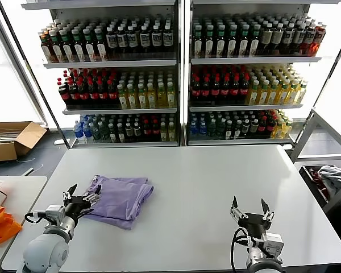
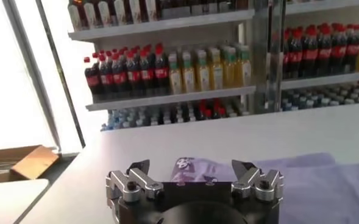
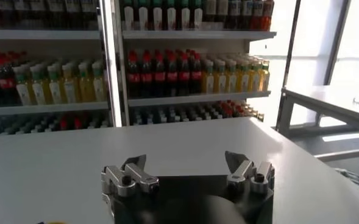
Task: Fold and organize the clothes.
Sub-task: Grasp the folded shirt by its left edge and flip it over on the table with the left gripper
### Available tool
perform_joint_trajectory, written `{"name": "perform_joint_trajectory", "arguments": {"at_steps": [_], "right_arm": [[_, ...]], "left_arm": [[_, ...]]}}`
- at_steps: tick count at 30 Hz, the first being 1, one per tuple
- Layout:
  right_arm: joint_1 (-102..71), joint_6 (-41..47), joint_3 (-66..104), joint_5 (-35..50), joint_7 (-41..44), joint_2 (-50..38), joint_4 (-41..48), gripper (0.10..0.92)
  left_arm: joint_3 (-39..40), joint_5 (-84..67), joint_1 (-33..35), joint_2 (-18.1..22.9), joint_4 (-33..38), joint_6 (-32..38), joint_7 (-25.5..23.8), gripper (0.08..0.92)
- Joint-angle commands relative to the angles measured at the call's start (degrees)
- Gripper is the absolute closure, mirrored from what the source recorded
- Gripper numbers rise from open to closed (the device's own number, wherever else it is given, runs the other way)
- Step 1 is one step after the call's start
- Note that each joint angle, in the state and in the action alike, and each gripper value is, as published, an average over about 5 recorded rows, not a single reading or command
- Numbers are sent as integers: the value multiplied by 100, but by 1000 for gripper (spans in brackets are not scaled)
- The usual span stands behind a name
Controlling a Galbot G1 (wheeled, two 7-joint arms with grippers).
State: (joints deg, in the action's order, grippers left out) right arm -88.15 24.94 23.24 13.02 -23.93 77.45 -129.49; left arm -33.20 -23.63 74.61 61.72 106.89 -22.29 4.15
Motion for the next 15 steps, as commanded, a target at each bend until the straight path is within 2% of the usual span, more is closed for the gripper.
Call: {"name": "perform_joint_trajectory", "arguments": {"at_steps": [1, 15], "right_arm": [[-21, -8, -43, -31, -2, 11, -3, 203], [-126, -67, -145, -222, 1, 124, 44, 203]], "left_arm": [[-35, 279, -53, -243, -514, 6, -400, 177], [190, -148, -469, -374, -1059, -40, -597, 177]]}}
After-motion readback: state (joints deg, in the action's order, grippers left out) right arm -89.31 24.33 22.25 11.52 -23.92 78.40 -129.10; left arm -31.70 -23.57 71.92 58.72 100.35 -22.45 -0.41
